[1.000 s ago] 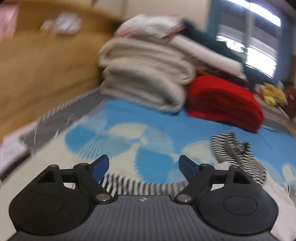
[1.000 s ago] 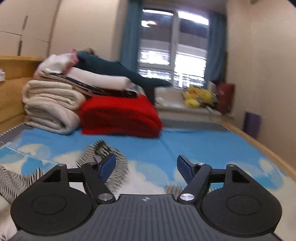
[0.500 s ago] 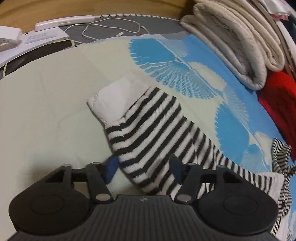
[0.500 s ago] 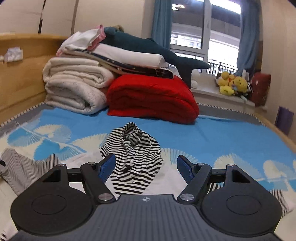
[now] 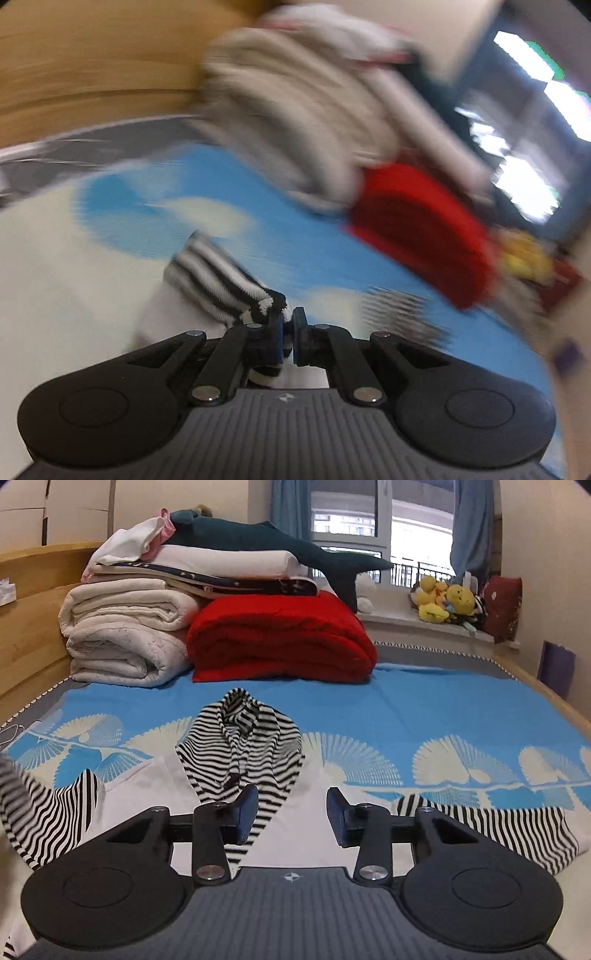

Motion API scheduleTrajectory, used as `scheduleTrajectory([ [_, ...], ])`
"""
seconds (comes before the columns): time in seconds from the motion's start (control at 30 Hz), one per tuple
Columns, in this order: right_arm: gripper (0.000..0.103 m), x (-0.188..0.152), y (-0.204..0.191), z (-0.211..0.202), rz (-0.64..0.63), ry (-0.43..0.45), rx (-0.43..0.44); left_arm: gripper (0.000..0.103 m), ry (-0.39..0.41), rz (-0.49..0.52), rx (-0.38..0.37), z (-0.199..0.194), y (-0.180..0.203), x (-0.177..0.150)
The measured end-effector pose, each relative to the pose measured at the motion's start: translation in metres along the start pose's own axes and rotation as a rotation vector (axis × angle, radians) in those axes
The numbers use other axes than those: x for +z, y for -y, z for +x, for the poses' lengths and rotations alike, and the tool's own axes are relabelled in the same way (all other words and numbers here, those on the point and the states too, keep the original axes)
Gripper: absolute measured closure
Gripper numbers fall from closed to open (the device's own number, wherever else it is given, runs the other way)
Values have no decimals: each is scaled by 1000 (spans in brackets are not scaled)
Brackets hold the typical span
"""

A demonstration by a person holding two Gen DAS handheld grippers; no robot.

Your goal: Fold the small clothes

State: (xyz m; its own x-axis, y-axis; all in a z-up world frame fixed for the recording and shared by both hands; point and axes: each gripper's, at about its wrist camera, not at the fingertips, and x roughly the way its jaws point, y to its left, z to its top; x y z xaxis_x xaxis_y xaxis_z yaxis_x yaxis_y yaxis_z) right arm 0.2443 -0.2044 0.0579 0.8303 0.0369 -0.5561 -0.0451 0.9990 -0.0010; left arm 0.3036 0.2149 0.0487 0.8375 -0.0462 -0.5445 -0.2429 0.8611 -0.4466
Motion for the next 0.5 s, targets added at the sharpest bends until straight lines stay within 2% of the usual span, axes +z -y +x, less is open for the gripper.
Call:
scheduleTrajectory([
  [0.07, 60, -4, 5, 0, 12, -19, -2, 98, -47, 64, -136, -6, 49, -19],
  [0.13, 60, -9, 11, 2, 22, -39, -15, 96, -140, 118, -281, -6, 93, -39],
  [0.17, 61, -11, 13, 3, 27, -48, -22, 85, -228, 139, -373, 0, 111, -48],
  [0.2, 63, -12, 16, 6, 35, -60, -28, 80, -299, 166, -444, 6, 124, -55],
  [0.23, 64, -14, 19, 7, 45, -70, -31, 77, -303, 195, -451, 6, 133, -61],
  [0.33, 64, -14, 26, 16, 81, -95, -38, 69, -240, 265, -319, 13, 136, -65],
  [0.5, 64, -19, 32, 39, 159, -146, 3, 69, -237, 287, -5, 46, 105, -58],
])
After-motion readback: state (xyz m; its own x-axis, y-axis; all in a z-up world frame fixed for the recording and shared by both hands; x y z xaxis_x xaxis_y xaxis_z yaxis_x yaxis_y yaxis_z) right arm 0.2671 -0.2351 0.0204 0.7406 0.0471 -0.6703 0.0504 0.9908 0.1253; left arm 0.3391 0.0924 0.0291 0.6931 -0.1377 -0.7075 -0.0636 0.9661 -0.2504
